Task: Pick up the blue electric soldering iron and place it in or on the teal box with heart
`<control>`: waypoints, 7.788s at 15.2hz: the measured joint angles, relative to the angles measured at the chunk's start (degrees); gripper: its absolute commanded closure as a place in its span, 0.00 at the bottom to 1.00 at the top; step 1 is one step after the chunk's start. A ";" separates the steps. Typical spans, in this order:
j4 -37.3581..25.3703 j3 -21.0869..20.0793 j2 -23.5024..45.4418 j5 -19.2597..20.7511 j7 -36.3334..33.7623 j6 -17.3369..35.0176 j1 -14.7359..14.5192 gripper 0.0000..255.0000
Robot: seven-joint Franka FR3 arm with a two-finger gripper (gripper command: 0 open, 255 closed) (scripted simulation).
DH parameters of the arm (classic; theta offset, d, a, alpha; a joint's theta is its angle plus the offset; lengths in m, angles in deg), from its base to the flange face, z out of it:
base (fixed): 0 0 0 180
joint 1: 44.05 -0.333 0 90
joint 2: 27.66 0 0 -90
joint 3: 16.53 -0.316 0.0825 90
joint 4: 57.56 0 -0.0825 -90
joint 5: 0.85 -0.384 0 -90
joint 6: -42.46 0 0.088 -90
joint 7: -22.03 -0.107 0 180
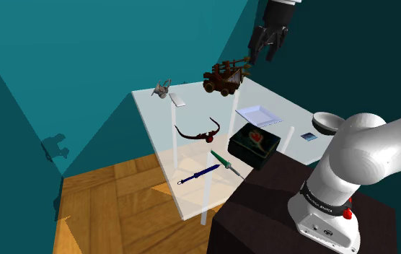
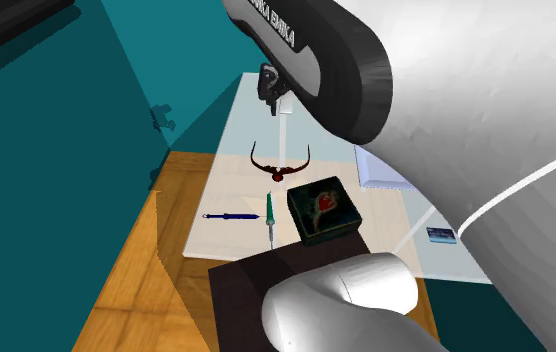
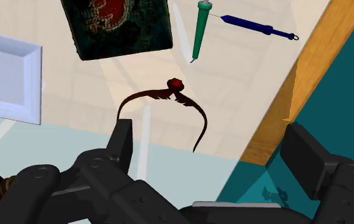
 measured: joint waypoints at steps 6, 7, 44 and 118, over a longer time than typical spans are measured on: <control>3.17 1.78 5.03 -0.27 6.97 5.99 -3.28 0.00; 4.13 2.36 5.79 -0.21 8.93 7.18 -3.95 0.00; 9.10 1.34 59.91 -11.55 65.04 48.33 -23.10 0.00; 17.86 21.69 24.92 12.73 84.43 23.30 -4.65 1.00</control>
